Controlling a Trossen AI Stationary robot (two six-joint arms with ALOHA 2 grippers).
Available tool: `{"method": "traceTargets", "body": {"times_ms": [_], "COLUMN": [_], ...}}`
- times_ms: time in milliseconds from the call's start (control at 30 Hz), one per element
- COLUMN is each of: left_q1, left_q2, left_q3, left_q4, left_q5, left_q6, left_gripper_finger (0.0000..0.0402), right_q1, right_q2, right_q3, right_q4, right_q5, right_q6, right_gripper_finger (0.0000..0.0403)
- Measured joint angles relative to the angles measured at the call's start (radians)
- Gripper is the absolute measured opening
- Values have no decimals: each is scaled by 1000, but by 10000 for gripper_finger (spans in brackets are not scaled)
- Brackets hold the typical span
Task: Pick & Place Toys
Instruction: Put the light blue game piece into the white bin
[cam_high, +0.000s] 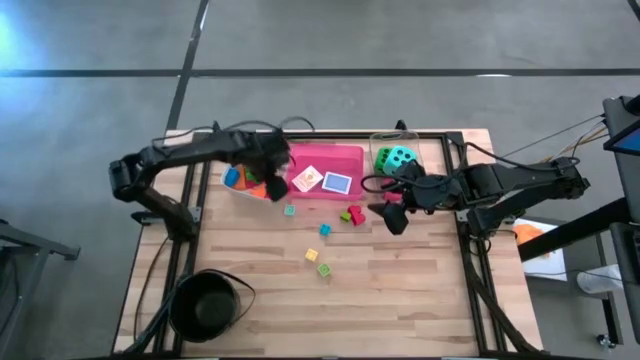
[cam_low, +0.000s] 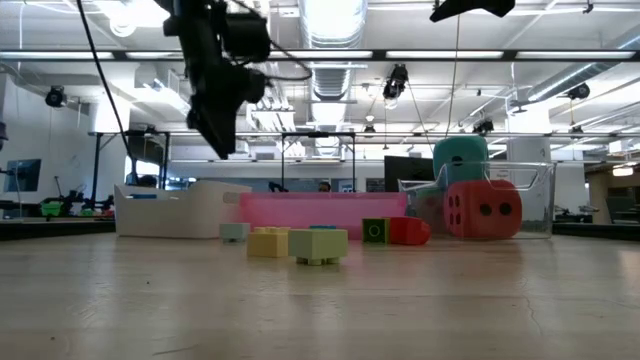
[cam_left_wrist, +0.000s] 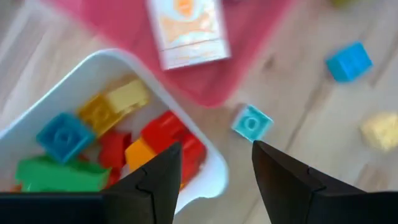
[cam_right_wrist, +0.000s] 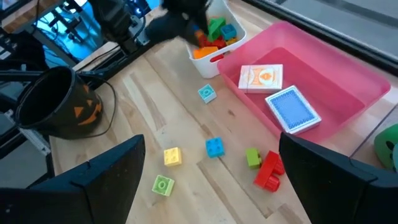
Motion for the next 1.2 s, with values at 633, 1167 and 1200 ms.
{"method": "traceTargets", "body": {"times_ms": [633,1167,1200], "left_q1": [-300,-263,-263], "left_q2": [2,2,2], "left_q3": [-181,-240,-240], "left_q4": [311,428,436], "left_q5": [-31,-39,-41], "left_q6": [201,163,163], "left_gripper_finger": [198,222,234], "right_q1": [-2,-1,-1], "right_q2": [0,0,0], "right_q3": [0,0,0], "right_q4": [3,2,2], "right_q5": [7,5,4], "right_q6": [27,26,26], "right_gripper_finger": [362,362,362]}}
